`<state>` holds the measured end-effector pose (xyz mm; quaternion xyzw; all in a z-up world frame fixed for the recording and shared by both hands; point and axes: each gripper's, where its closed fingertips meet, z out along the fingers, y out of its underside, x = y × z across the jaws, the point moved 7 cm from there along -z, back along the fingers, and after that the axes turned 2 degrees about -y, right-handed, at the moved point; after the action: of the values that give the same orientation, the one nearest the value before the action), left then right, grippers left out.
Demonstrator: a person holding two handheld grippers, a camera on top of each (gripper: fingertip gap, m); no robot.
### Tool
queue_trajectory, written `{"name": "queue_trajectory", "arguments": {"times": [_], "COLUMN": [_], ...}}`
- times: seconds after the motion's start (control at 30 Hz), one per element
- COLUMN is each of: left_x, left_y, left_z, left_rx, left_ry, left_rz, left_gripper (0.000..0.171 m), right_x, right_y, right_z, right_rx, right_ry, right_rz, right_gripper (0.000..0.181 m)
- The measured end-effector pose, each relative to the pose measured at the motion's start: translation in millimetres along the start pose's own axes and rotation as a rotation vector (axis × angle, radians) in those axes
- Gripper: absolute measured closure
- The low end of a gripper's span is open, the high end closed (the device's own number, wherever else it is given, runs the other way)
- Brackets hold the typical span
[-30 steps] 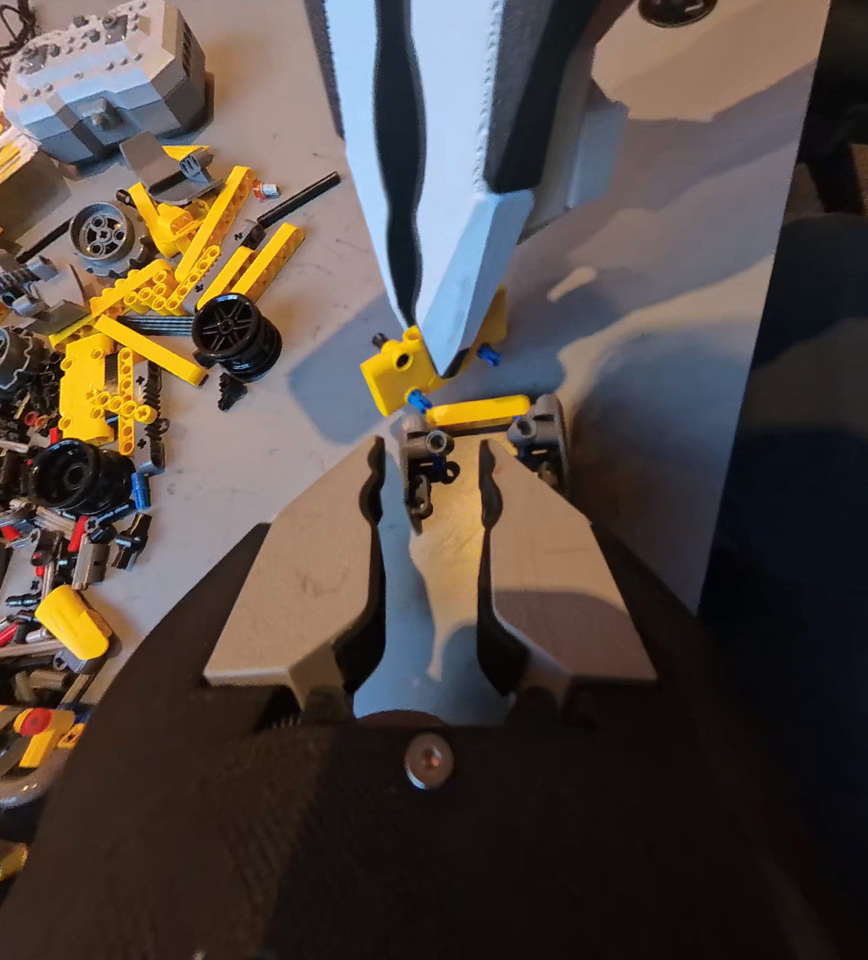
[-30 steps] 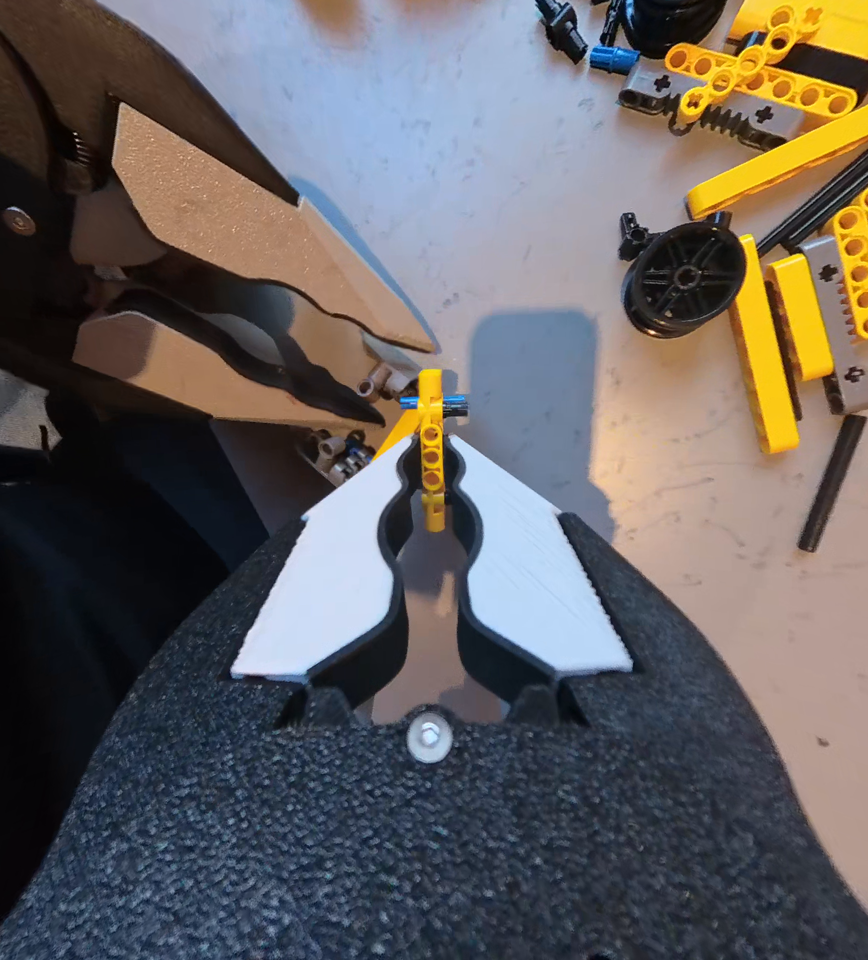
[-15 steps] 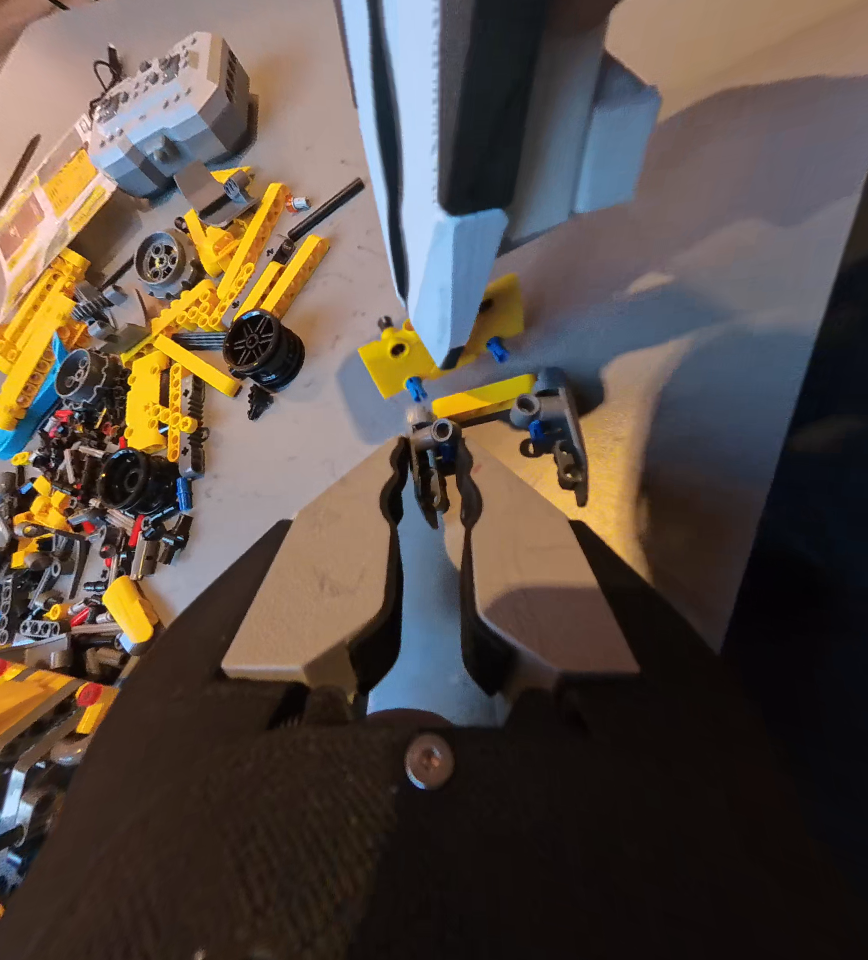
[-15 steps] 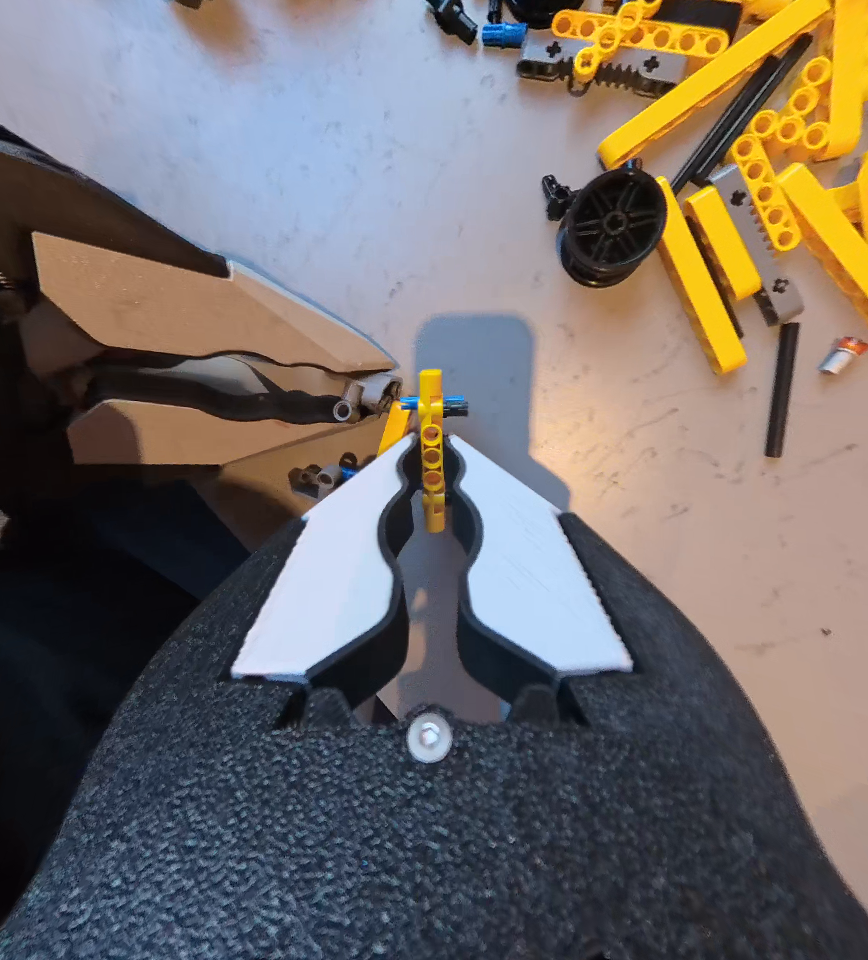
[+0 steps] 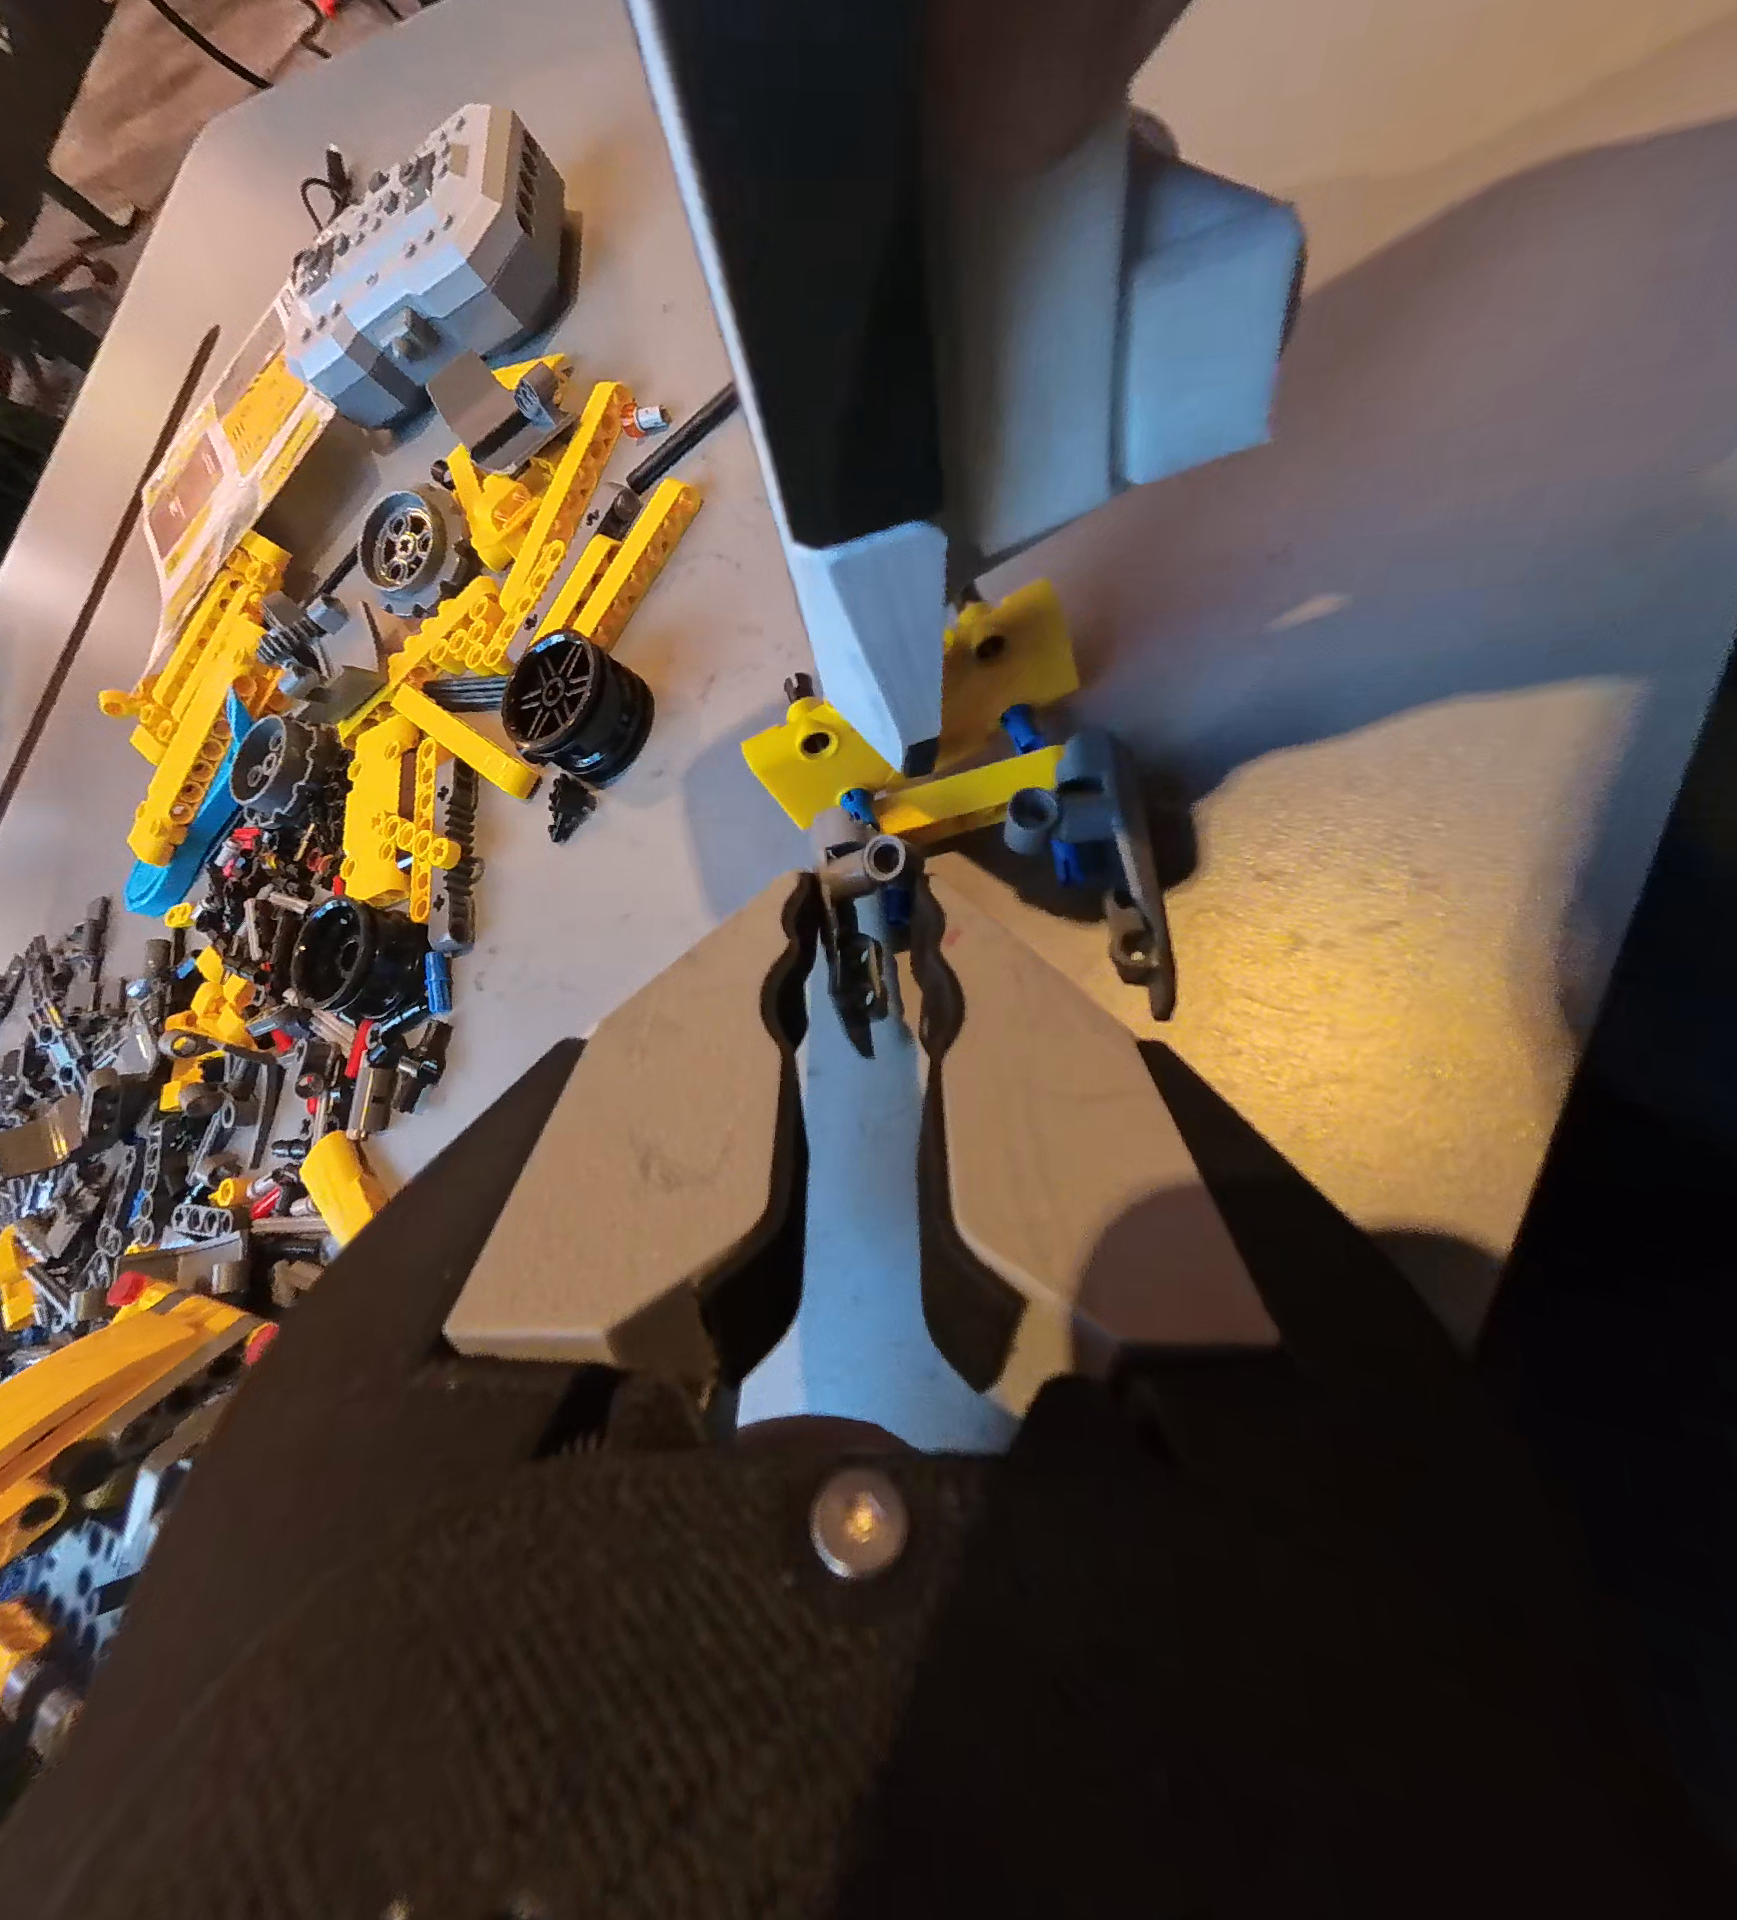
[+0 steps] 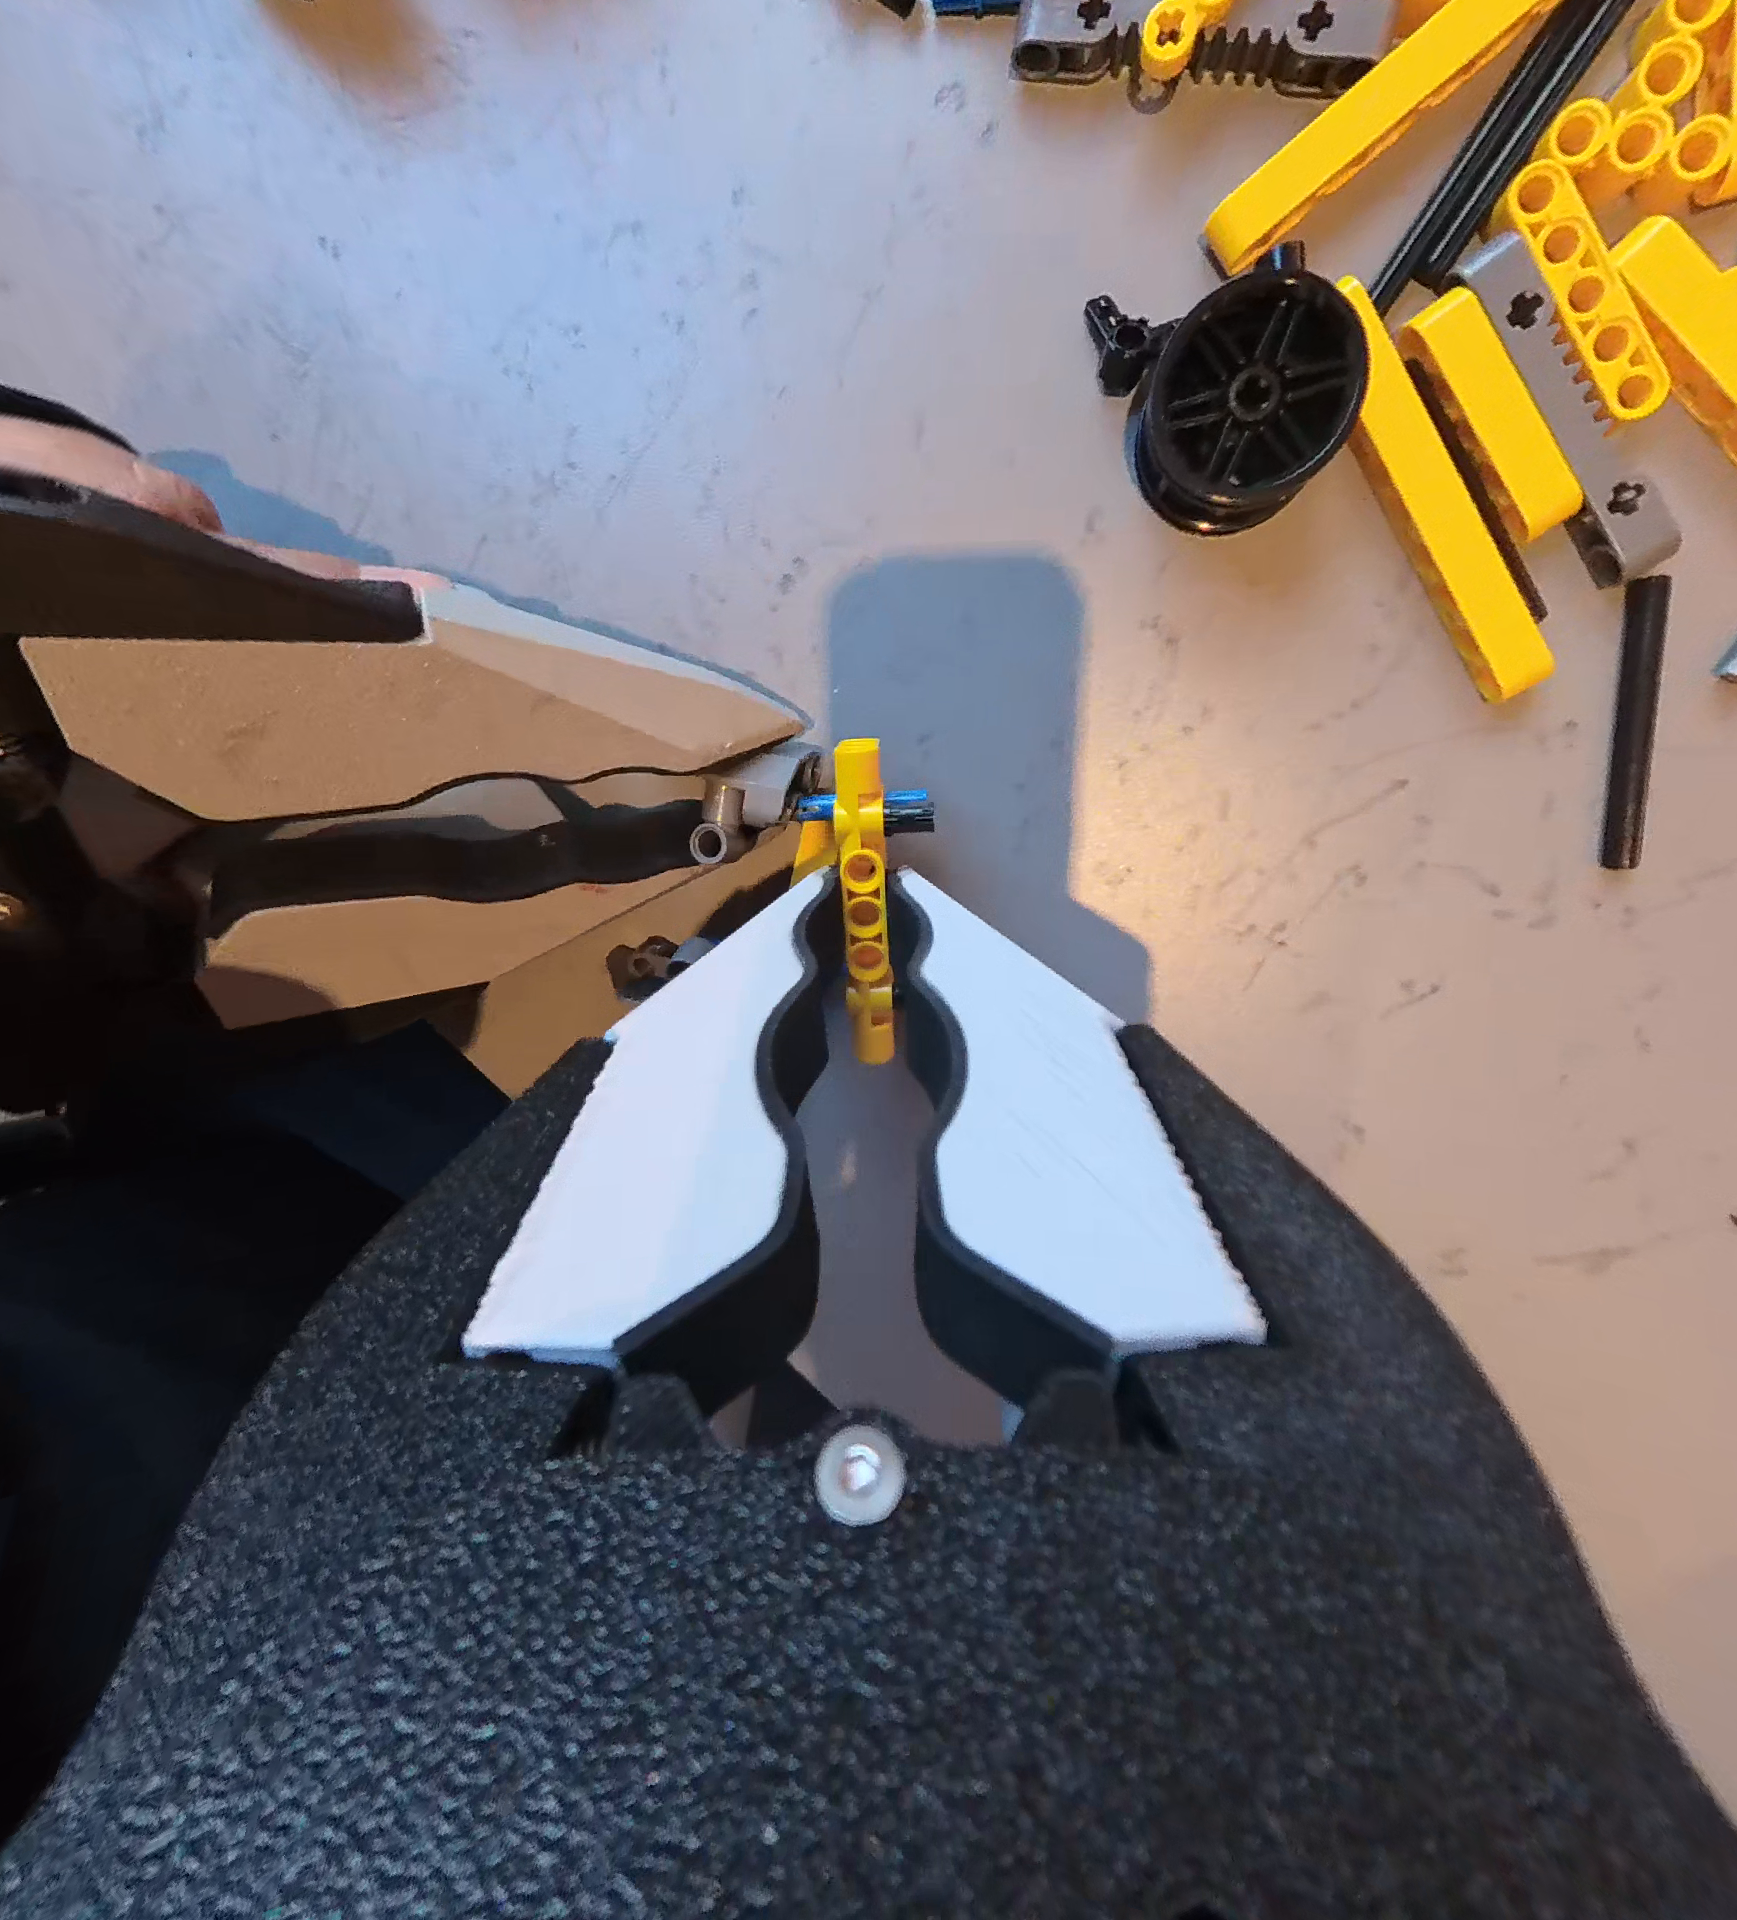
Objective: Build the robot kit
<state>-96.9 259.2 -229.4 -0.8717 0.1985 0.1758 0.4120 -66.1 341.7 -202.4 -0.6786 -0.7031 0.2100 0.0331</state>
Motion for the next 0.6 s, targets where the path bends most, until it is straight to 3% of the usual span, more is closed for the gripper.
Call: {"name": "queue_trajectory", "arguments": {"times": [0.6], "left_x": [5.0], "left_y": [-4.1], "left_z": [0.2], "left_rx": [0.002], "left_ry": [0.017], "left_rz": [-0.015], "left_gripper": [0.157], "right_x": [-2.7], "right_y": [2.8], "right_z": [-3.4], "right_rx": [-0.023], "right_ry": [0.03], "right_rz": [0.055], "right_gripper": [0.175]}}
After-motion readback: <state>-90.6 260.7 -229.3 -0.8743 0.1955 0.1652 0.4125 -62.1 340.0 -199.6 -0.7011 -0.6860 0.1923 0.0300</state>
